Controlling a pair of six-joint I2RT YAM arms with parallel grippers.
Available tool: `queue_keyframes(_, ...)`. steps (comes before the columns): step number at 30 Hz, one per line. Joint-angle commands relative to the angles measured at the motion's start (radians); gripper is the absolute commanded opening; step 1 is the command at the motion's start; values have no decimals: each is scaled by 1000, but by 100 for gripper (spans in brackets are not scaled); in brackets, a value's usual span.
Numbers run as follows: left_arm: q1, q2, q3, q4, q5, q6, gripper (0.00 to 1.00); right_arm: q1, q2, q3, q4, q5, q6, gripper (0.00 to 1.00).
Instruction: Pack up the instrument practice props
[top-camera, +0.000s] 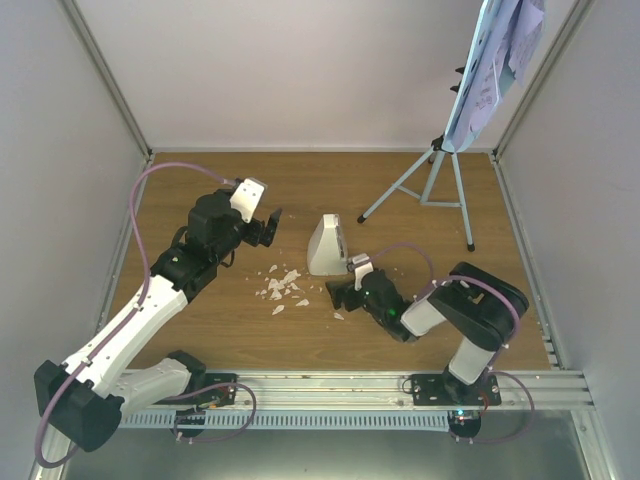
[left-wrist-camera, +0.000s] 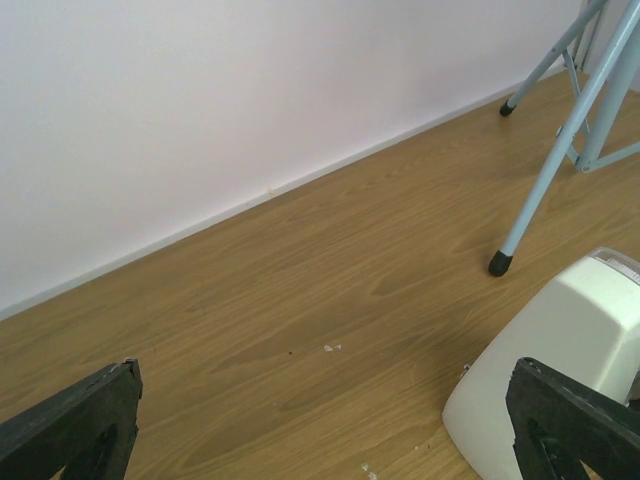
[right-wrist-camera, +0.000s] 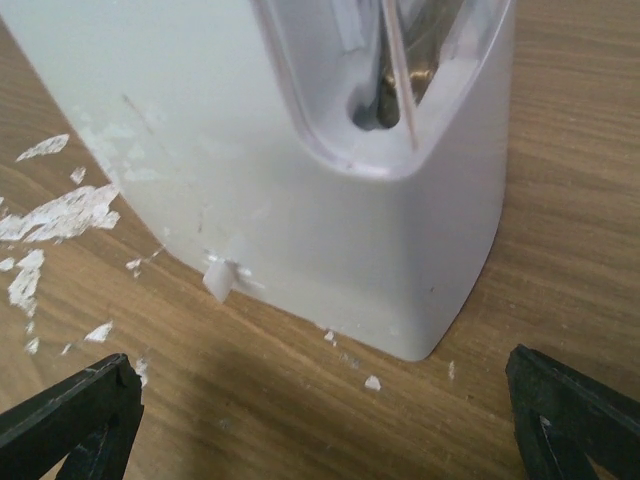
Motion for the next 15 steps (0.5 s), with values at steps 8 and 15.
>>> queue_keyframes(8,5,-4,-11,57,14,-1,99,12,117,56,63,118,-60,100)
queue_keyframes(15,5,-5,-11,57,19,-4,99,10,177,100,40,129,-76,100)
